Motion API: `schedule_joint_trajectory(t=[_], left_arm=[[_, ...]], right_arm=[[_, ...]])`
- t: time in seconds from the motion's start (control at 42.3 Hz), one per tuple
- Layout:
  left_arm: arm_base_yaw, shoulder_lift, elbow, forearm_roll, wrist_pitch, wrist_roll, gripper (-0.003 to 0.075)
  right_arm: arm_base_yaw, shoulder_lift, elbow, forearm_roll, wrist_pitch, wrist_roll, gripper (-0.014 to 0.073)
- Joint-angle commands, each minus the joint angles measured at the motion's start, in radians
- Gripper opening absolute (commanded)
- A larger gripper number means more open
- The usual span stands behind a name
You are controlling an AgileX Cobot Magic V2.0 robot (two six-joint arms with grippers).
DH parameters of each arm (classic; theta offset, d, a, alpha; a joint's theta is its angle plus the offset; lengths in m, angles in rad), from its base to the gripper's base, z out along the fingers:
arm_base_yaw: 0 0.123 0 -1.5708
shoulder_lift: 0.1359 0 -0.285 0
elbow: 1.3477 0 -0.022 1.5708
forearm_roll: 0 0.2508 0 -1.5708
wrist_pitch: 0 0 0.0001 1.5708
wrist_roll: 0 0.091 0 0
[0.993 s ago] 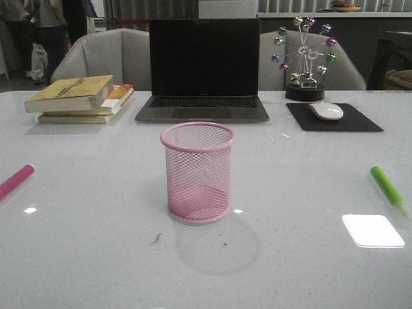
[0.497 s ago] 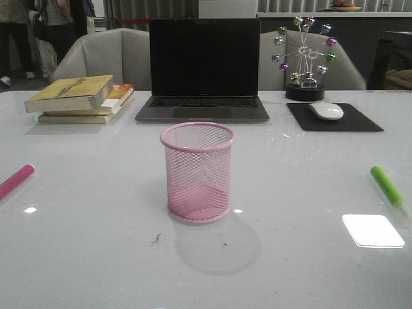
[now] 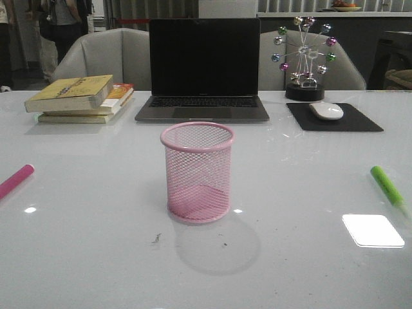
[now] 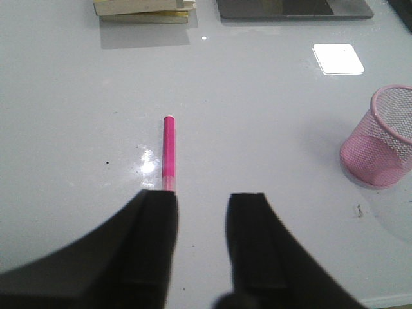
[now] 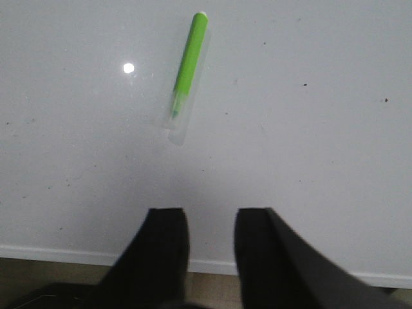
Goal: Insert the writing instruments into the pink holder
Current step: 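Lower the right gripper onto the lime-green marker and grasp it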
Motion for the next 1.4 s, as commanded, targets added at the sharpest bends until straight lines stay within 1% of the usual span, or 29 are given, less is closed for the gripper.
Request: schedule_joint_trajectory(t=[0.0,0.047,0.142,0.26,0.426,0.639,0.781,1.017,1.135,1.254,1.372], left_arm=[[0.000,0.012,-0.033,-0.017,-0.066,0.006,0.0492],[-0.003,0.012,-0.033,-0.026,-0.066,0.008,0.0519],[-0.040,0.012,-0.033,-0.046,-0.066,0.028,0.0506],[-0.134,0.012,-0.033,-0.046,-0.066,0.052,0.0505],[-0.265,0.012,-0.033,-0.046,-0.066,0.052,0.0505],[-0.362,0.012,-0.033,-0.046,-0.066,0.052,0.0505],[-0.388,0.012,-0.033,-0.046,-0.066,0.052,0.0505],[-0.388,0.012,-0.033,-0.046,-0.066,0.052,0.0505],[-0.388,0.012,-0.033,-0.046,-0.066,0.052,0.0505],[-0.388,0.012,-0.033,-0.046,-0.066,0.052,0.0505],[-0.388,0.012,-0.033,-0.046,-0.066,0.052,0.0505]], right_arm=[[0.001,0.028,-0.037,0.000,-0.051,0.002,0.0482],[0.001,0.051,-0.038,0.002,-0.054,0.002,0.0491],[0.001,0.102,-0.061,0.028,-0.049,0.002,0.0491],[0.001,0.216,-0.125,0.042,-0.031,0.002,0.0491],[0.001,0.387,-0.233,0.045,-0.004,0.002,0.0491],[0.001,0.641,-0.376,0.060,-0.023,0.002,0.0491],[0.001,0.799,-0.477,0.064,-0.032,0.002,0.0491],[0.003,1.019,-0.665,0.057,-0.008,0.002,0.0491],[0.017,1.094,-0.734,0.026,-0.001,0.002,0.0491],[0.031,1.157,-0.790,0.023,-0.001,0.006,0.0491],[0.031,1.203,-0.825,0.020,0.003,0.036,0.0491]])
